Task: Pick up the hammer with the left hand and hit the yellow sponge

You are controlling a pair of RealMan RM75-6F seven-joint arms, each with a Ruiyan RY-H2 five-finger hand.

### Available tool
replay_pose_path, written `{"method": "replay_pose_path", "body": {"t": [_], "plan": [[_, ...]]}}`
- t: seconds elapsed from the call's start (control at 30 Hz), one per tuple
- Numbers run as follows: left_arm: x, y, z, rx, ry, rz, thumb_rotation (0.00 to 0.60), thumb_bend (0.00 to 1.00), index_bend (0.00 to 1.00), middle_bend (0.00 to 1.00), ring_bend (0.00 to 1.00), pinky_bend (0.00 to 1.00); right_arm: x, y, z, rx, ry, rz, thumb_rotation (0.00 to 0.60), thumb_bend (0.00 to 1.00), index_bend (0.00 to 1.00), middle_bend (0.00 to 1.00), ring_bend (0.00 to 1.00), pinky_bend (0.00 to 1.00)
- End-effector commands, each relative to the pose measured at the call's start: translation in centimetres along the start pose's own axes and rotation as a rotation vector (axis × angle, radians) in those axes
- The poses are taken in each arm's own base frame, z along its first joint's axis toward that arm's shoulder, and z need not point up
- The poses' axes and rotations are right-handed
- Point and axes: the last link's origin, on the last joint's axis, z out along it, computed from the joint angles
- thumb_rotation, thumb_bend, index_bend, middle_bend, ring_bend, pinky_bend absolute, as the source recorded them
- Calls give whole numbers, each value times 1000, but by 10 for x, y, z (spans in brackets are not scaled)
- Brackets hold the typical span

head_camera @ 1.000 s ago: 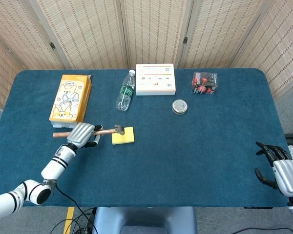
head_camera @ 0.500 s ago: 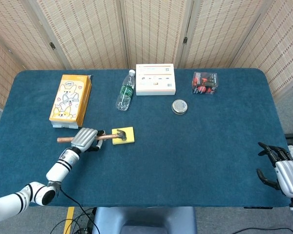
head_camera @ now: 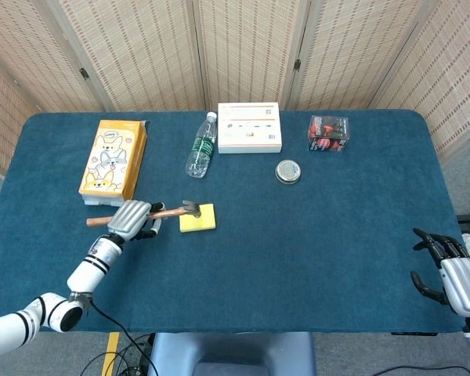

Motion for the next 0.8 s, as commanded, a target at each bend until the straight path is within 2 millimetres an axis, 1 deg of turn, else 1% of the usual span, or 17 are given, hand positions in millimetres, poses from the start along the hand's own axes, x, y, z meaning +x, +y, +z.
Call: {"method": "replay_pose_path", "body": {"t": [0.03,0.1,0.17,0.27,0.33,0.5,0.57,0.67,0.73,0.8], "plan": [[-17,0,5,4,-23,28,563,704,735,882,736,671,0,0,0,-1,-1,-1,600,304,133,345,183,185],[-23,0,7,9,-32,37,563,704,735,882,736,671,0,-1,0,-1,0,-1,600,304,133,345,183,185],[-25,1,8,10,-26,31,564,704,736,882,737,671,1,-1,-1,0,3,0,600,305,133,345,183,185],[-18,1,6,4,-5,31,564,704,736,882,738,671,1,0,-2,-3,5,-1,600,304,133,345,183,185],[-11,0,2,-4,12,27,564,704,736,882,738,671,1,0,-2,-3,7,0,600,304,133,345,183,185],[7,-1,-15,-26,57,-21,560,704,735,882,738,671,1,-1,-2,4,6,2,600,304,133,345,183,185],[10,-2,-23,-38,64,-29,549,704,732,881,738,671,1,-2,-1,8,5,2,600,304,133,345,183,184],[8,-2,-36,-64,48,-25,512,704,720,877,728,671,0,-3,1,16,3,2,600,304,133,345,183,185],[4,-1,-44,-80,34,-22,504,703,708,864,703,669,-1,-4,2,20,-1,3,600,305,133,345,183,185],[-2,0,-48,-86,8,-15,500,704,678,824,662,664,-2,-5,3,25,-4,3,600,304,133,345,183,185]]}}
